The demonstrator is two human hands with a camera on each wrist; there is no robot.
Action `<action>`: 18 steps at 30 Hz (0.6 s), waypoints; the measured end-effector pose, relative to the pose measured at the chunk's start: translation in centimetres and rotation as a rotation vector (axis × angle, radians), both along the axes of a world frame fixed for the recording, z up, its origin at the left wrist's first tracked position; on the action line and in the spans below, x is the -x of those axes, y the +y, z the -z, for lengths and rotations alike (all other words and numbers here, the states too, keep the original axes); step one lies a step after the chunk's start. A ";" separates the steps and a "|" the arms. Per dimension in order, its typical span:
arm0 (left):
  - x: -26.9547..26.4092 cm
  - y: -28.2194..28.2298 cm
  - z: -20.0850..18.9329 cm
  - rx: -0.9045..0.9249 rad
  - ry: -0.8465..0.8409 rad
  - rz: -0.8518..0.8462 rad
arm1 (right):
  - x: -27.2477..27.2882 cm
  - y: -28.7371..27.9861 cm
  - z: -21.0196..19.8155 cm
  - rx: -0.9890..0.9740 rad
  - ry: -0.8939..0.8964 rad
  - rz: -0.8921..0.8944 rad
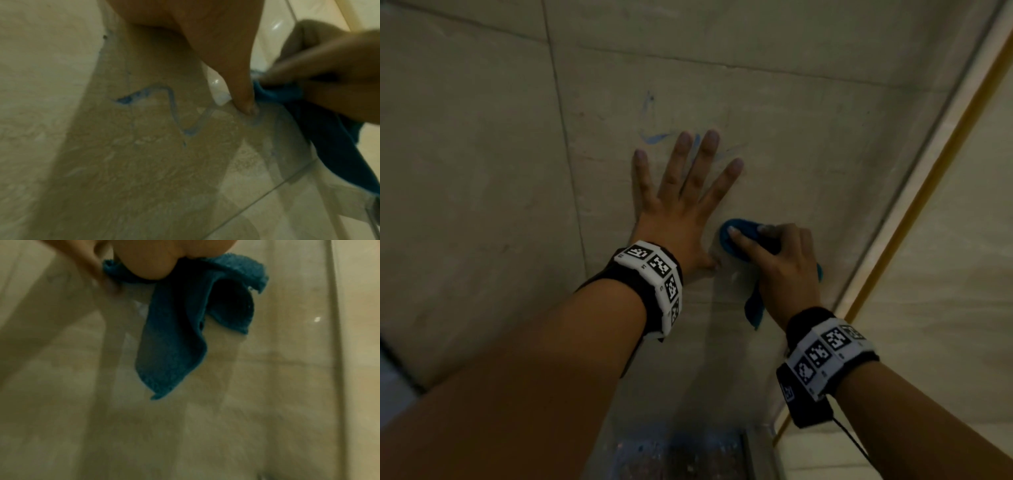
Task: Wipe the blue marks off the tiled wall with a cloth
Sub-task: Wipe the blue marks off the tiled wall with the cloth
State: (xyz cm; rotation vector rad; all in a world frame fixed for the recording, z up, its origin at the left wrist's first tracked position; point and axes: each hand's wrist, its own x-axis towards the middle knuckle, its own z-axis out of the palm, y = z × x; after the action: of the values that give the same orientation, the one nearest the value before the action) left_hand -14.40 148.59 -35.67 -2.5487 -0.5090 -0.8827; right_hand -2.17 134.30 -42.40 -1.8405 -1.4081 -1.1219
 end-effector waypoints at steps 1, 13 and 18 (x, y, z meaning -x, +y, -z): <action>-0.1 0.1 0.1 -0.009 -0.012 0.000 | 0.1 -0.1 0.5 0.006 -0.074 0.016; 0.2 -0.9 -1.0 0.028 0.107 -0.093 | 0.1 -1.8 2.9 0.182 -0.019 -0.001; 0.4 -1.8 -0.6 0.068 0.039 -0.043 | 0.7 -1.7 0.0 0.077 0.155 0.056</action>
State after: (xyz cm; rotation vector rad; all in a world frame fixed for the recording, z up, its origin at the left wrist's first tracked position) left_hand -14.83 146.74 -35.11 -2.6005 -0.5898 -0.8116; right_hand -2.89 132.60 -42.35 -1.9868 -1.3347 -0.9410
